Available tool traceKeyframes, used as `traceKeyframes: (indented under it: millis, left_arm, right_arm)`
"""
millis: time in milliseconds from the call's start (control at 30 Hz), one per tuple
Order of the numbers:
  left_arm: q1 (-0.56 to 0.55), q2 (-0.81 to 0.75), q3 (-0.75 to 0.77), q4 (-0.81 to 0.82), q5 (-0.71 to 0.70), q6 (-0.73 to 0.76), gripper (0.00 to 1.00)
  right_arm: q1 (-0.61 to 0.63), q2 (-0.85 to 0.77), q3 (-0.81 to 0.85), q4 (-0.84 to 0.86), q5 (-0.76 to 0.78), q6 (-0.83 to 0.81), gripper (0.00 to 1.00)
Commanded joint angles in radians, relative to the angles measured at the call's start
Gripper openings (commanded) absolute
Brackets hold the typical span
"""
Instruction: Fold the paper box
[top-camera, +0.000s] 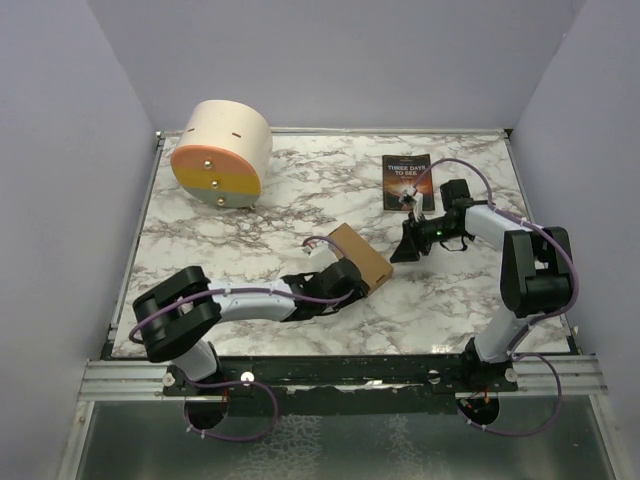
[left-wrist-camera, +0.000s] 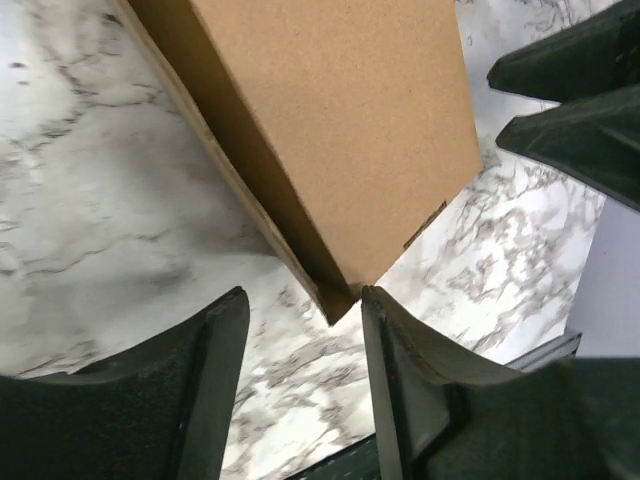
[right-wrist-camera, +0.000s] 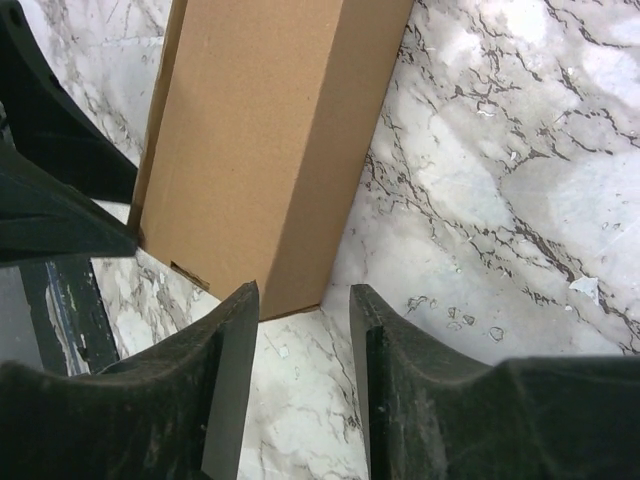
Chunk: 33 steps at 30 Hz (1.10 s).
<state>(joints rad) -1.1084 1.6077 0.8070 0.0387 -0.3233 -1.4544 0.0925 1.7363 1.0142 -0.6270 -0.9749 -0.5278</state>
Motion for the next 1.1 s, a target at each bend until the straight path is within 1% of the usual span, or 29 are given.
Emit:
traceKeyframes:
  millis: [0, 100, 167, 233, 267, 300, 367, 433, 500, 600, 700, 767, 867, 967, 1067]
  left_arm:
    - [0.001, -0.151, -0.106, 0.090, -0.025, 0.280, 0.57]
    - [0.007, -0.284, -0.208, 0.220, -0.040, 0.500, 0.75]
    - [0.024, -0.375, -0.278, 0.295, -0.060, 0.585, 0.87]
    - [0.066, -0.452, -0.331, 0.350, -0.034, 0.656, 0.97]
    - [0.101, -0.492, -0.346, 0.370, 0.001, 0.687, 0.99]
    - [0.143, -0.513, -0.360, 0.387, 0.053, 0.708, 0.99]
    - [0.232, -0.544, -0.373, 0.390, 0.140, 0.699, 0.99]
    - [0.301, -0.555, -0.386, 0.410, 0.179, 0.664, 0.99]
    - [0.362, -0.545, -0.396, 0.451, 0.237, 0.625, 0.99]
    - [0.458, -0.497, -0.408, 0.519, 0.356, 0.544, 0.99]
    - [0.515, -0.441, -0.433, 0.604, 0.424, 0.468, 0.95]
    - [0.526, -0.410, -0.434, 0.626, 0.431, 0.445, 0.92]
    - [0.529, -0.376, -0.421, 0.607, 0.396, 0.418, 0.92]
    - [0.529, -0.346, -0.392, 0.540, 0.347, 0.382, 0.92]
    - [0.528, -0.303, -0.351, 0.462, 0.307, 0.347, 0.86]
  right_arm:
    - [-0.003, -0.042, 0.031, 0.000, 0.014, -0.017, 0.43]
    - [-0.007, -0.067, 0.048, 0.003, -0.008, -0.037, 0.46]
    - [-0.007, -0.083, 0.063, 0.015, -0.031, -0.041, 0.46]
    - [-0.007, -0.097, 0.081, 0.031, -0.069, -0.039, 0.47]
    - [-0.007, -0.105, 0.089, 0.043, -0.091, -0.034, 0.47]
    - [-0.005, -0.112, 0.096, 0.065, -0.114, -0.020, 0.49]
    - [-0.005, -0.122, 0.106, 0.137, -0.150, 0.046, 0.54]
    - [-0.002, -0.117, 0.104, 0.260, -0.151, 0.193, 0.61]
    - [0.008, -0.078, 0.116, 0.347, -0.159, 0.313, 0.62]
    - [0.036, 0.019, 0.201, 0.321, -0.187, 0.388, 0.62]
    - [0.065, 0.112, 0.270, 0.282, -0.181, 0.406, 0.62]
    - [0.088, 0.161, 0.298, 0.257, -0.150, 0.401, 0.62]
    - [0.110, 0.223, 0.331, 0.218, -0.127, 0.397, 0.61]
    - [0.122, 0.261, 0.345, 0.199, -0.120, 0.393, 0.59]
    - [0.132, 0.284, 0.350, 0.195, -0.119, 0.391, 0.56]
